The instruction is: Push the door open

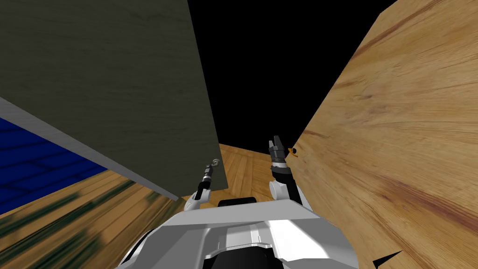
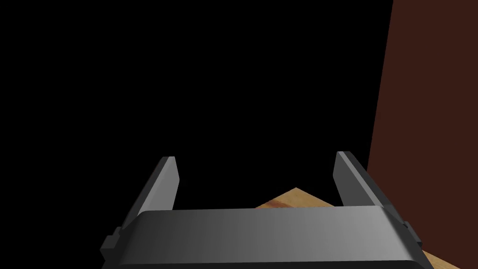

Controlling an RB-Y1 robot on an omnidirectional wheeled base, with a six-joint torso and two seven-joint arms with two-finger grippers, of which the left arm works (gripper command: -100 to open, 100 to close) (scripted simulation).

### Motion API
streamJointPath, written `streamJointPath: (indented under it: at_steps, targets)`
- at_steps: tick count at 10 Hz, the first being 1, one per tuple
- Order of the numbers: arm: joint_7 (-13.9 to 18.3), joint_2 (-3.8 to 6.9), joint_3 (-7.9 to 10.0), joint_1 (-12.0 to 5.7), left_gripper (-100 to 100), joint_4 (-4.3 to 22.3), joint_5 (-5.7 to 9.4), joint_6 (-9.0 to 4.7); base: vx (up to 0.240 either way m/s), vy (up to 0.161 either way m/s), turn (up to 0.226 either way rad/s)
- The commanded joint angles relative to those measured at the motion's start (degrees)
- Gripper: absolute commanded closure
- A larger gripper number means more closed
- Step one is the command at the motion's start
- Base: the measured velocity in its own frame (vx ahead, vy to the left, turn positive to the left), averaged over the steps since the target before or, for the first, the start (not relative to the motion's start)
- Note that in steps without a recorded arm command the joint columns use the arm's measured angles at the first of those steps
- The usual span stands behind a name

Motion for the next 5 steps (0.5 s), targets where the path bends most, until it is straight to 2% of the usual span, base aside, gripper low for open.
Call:
streamJointPath:
  at_steps: [1,4,5]
  targets:
    - [0.0,0.33,0.4,-1.28,100,1.6,0.22,-1.07,0.114,-0.063,0.046]
    - [-0.3,0.09,1.24,-1.34,100,1.8,0.53,-1.1,0.159,-0.098,0.105]
    - [-0.3,0.47,1.34,-1.19,100,2.1,0.59,-1.15,0.06,-0.036,0.048]
